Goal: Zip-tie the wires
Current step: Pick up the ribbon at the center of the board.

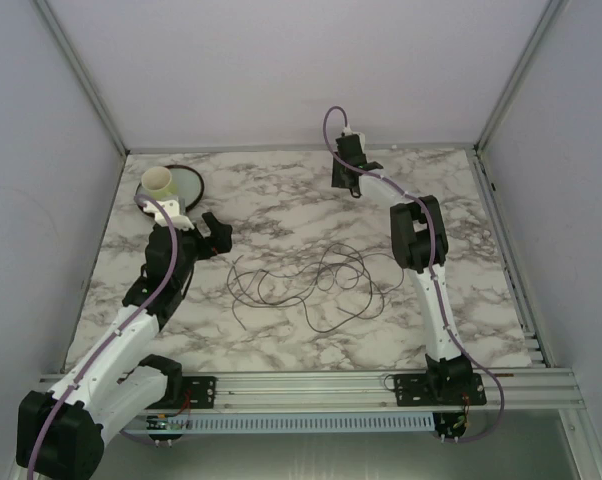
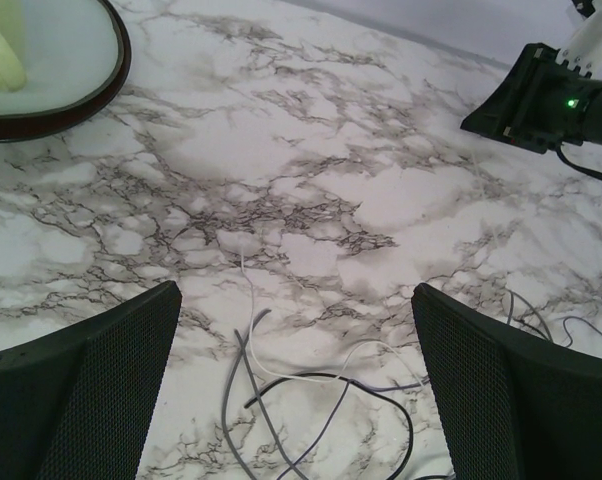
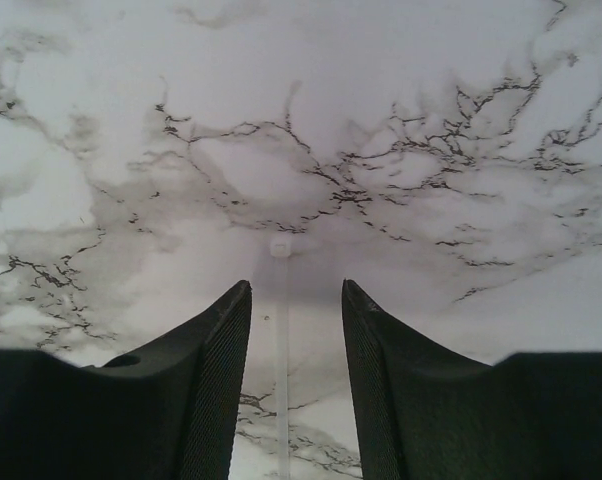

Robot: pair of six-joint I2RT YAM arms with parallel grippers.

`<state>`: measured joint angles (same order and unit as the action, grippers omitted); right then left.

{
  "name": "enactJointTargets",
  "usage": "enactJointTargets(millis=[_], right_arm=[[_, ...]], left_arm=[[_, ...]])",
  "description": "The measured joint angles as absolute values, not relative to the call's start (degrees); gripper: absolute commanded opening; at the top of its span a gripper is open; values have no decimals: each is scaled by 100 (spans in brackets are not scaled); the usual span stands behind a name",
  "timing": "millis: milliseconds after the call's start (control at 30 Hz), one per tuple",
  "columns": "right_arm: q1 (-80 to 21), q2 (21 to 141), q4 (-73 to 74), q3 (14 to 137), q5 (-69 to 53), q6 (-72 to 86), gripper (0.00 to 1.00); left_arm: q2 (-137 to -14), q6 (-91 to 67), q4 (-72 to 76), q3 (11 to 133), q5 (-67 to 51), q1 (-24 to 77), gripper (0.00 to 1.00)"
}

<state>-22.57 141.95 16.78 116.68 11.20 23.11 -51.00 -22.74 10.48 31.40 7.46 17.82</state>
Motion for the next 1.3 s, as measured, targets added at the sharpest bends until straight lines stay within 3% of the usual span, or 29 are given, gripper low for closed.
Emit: enactJointTargets(millis=[400,1300], right_arm=[[-2241,14431,1780,12025,1063,2250,26],[-2294,14717,1887,12484,1111,2097,15]], left_arm=[[-5240,-2274,1055,3146,744,1782,100],[-5238,-2274,1096,3146,742,1782,100]])
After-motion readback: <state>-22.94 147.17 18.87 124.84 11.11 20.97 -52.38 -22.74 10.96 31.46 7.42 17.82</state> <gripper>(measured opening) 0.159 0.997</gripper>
